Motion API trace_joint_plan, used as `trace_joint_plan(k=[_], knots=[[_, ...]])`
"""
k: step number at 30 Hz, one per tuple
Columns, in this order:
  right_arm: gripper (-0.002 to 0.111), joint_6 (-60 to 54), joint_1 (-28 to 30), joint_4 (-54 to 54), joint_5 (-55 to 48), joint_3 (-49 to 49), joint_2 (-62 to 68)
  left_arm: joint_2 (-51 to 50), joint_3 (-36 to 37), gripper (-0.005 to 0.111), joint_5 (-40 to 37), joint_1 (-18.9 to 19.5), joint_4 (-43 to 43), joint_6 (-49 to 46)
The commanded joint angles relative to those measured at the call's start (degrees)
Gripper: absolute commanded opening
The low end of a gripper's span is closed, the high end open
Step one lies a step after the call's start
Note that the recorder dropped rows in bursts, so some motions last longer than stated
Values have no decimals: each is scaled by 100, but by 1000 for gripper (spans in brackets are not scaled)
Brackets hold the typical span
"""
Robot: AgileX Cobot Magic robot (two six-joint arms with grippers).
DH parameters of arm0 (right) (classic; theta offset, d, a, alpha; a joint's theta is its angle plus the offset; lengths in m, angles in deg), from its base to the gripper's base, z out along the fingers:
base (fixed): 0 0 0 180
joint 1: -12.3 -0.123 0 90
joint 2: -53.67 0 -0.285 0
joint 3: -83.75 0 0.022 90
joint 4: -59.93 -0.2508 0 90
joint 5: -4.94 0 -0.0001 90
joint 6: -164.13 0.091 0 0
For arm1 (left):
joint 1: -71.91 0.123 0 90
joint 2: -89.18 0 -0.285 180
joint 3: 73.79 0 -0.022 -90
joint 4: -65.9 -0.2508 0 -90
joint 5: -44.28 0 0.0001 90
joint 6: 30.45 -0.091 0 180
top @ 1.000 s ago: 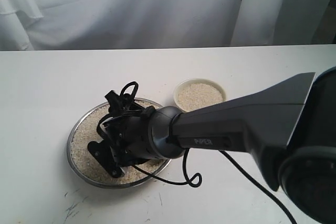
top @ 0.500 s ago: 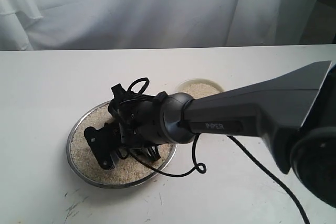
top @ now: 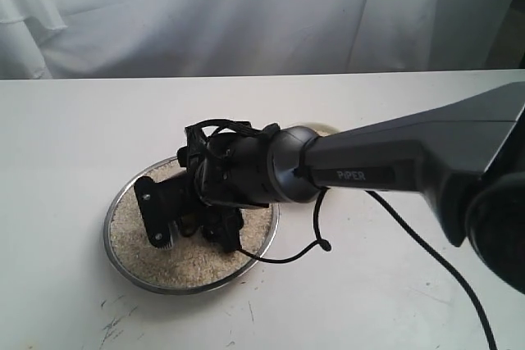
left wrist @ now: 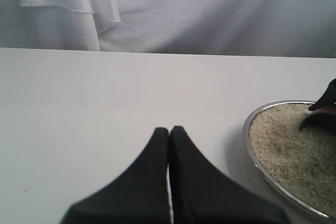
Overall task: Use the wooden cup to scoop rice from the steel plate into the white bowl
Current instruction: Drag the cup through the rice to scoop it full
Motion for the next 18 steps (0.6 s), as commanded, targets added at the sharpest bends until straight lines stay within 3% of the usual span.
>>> trace_joint_plan(k=[1,18], knots=[[0,-499,155,-964,204,45,70,29,26,0,36,-9,4,18],[0,-2764,430,-4543,144,45,60,29,26,0,36,-9,4,18]])
